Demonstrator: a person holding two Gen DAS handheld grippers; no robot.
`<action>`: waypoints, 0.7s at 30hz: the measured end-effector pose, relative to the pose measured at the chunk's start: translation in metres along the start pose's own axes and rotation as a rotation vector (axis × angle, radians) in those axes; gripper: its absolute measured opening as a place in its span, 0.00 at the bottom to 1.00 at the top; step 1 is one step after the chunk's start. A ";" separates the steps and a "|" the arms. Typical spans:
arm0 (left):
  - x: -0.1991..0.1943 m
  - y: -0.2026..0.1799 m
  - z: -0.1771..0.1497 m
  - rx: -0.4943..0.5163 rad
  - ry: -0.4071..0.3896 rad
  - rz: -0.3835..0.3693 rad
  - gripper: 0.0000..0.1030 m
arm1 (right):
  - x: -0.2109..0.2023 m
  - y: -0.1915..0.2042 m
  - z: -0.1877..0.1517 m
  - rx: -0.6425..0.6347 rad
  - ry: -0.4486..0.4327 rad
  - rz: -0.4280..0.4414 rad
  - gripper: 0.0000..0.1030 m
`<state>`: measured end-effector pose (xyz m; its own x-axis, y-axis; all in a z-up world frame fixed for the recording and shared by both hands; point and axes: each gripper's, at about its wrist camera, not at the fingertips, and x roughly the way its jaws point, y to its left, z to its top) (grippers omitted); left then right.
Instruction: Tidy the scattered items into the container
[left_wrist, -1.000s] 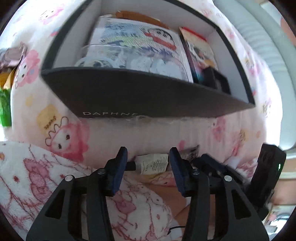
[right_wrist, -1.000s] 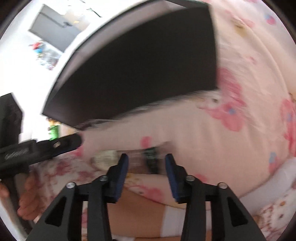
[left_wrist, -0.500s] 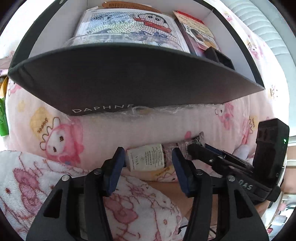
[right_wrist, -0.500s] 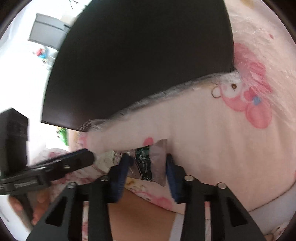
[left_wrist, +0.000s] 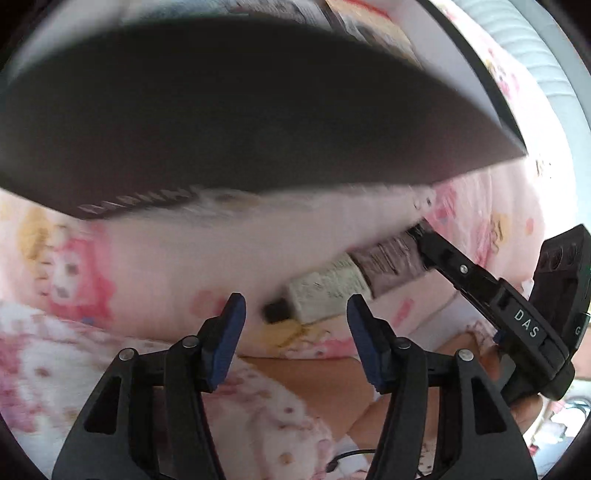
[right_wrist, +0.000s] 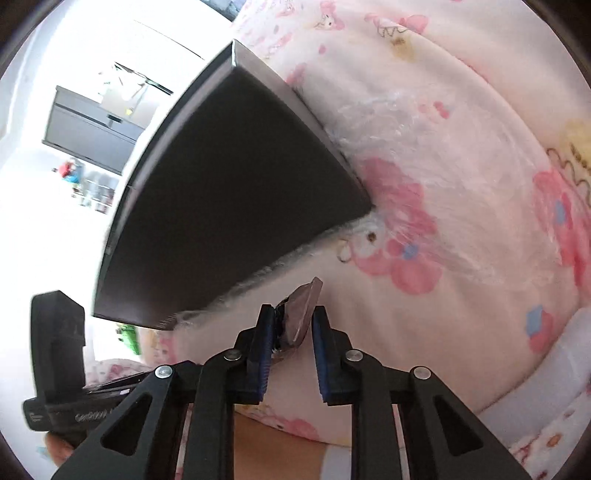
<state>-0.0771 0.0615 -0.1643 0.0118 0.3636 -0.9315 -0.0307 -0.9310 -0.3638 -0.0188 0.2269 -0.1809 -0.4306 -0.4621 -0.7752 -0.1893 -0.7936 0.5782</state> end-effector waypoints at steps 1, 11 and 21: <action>0.005 -0.001 0.001 0.001 0.013 0.002 0.57 | -0.003 -0.001 0.000 -0.003 -0.006 -0.022 0.17; 0.019 -0.001 0.007 0.041 0.100 -0.055 0.58 | -0.004 0.015 0.001 -0.033 -0.022 -0.128 0.21; 0.026 -0.017 0.001 0.210 0.119 0.177 0.36 | 0.009 0.008 -0.001 -0.015 0.027 -0.154 0.32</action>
<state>-0.0769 0.0872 -0.1825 0.1042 0.1784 -0.9784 -0.2483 -0.9480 -0.1993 -0.0236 0.2161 -0.1830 -0.3735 -0.3448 -0.8612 -0.2381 -0.8616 0.4482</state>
